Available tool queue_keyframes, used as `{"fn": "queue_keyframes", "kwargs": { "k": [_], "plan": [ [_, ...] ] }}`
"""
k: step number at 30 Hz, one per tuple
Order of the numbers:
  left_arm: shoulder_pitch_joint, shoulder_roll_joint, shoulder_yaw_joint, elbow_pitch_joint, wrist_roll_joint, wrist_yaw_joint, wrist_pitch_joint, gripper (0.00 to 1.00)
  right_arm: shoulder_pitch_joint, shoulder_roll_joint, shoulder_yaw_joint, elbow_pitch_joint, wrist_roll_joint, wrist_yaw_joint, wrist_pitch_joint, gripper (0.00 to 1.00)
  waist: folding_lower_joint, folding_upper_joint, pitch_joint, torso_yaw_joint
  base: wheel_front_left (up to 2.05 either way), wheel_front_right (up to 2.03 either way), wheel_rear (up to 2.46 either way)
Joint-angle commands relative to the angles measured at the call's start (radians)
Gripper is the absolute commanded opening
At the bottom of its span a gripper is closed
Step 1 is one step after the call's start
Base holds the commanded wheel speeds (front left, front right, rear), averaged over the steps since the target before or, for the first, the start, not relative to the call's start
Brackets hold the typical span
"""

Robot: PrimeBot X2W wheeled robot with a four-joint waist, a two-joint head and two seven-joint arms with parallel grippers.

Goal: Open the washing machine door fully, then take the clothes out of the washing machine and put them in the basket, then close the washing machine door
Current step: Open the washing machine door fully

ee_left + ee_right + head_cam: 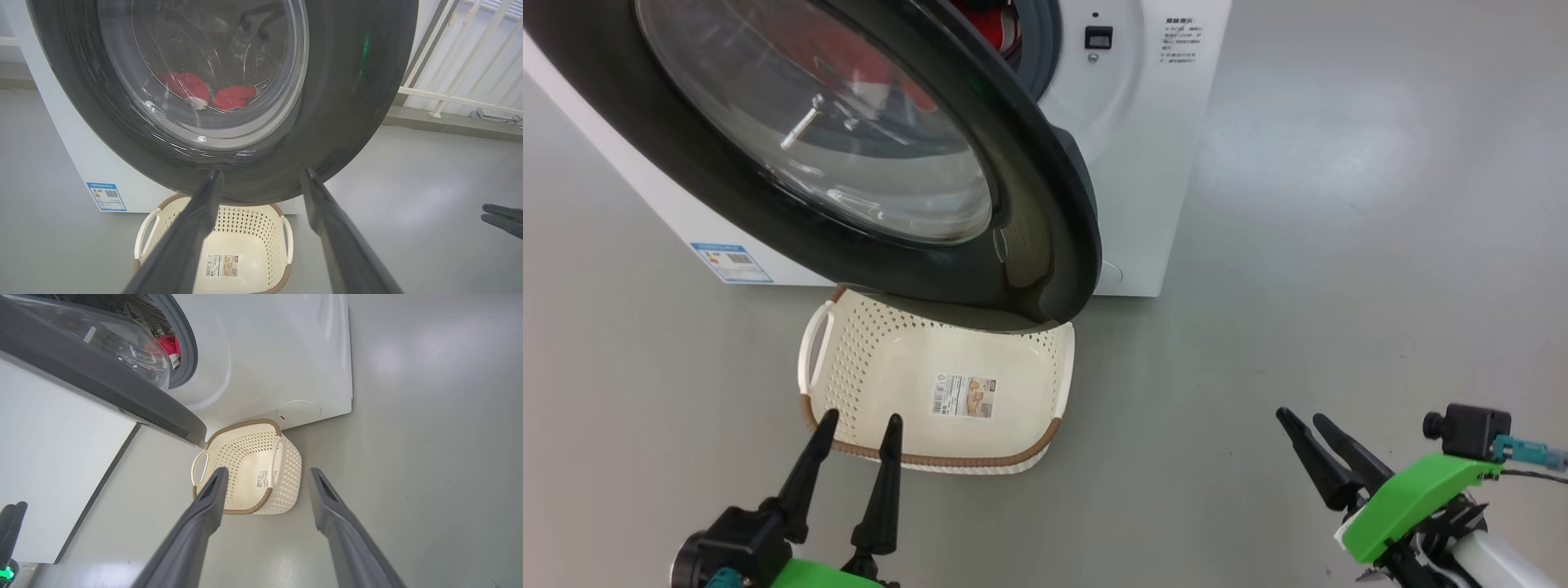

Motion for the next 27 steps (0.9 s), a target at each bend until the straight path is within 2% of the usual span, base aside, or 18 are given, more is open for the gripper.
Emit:
{"fn": "queue_keyframes", "kwargs": {
  "k": [1, 5, 10, 11, 13, 20, 27],
  "plan": [
    [-0.002, 0.008, 0.036, -0.016, 0.012, -0.006, -0.012, 1.00, 0.023, -0.025, 0.039, -0.010, -0.032, 0.008, -0.051, 1.00, 0.0000, 0.0000, -0.004, -0.002, 0.00, 0.00, 0.00],
    [0.003, 0.008, 0.039, -0.012, 0.014, -0.007, -0.012, 1.00, 0.022, -0.043, 0.096, 0.012, -0.090, 0.008, -0.144, 1.00, 0.0000, 0.0000, -0.012, -0.005, 0.00, 0.00, 0.00],
    [0.006, 0.008, 0.044, -0.010, 0.016, -0.008, -0.012, 1.00, 0.021, -0.038, 0.098, 0.039, -0.162, 0.008, -0.182, 1.00, 0.0000, 0.0000, -0.017, -0.009, 0.00, 0.00, 0.00],
    [0.007, 0.008, 0.047, -0.011, 0.016, -0.008, -0.012, 1.00, 0.019, -0.034, 0.076, 0.041, -0.191, 0.008, -0.183, 1.00, 0.0000, 0.0000, -0.017, -0.012, 0.00, 0.00, 0.00],
    [0.009, 0.008, 0.052, -0.012, 0.018, -0.008, -0.012, 1.00, 0.037, -0.007, -0.023, 0.023, -0.325, 0.008, -0.184, 1.00, 0.0000, 0.0000, -0.018, -0.017, 0.00, 0.00, 0.00],
    [0.005, 0.008, 0.058, -0.012, 0.021, -0.009, -0.012, 1.00, 0.135, 0.111, -0.272, -0.083, -0.610, 0.008, -0.185, 1.00, 0.0000, 0.0000, -0.015, -0.020, 0.00, 0.00, 0.00],
    [0.003, 0.008, 0.062, -0.014, 0.020, -0.010, -0.012, 1.00, 0.209, 0.235, -0.471, -0.225, -0.813, 0.008, -0.185, 1.00, 0.0000, 0.0000, -0.015, -0.020, 0.00, 0.00, 0.00]
  ]
}}
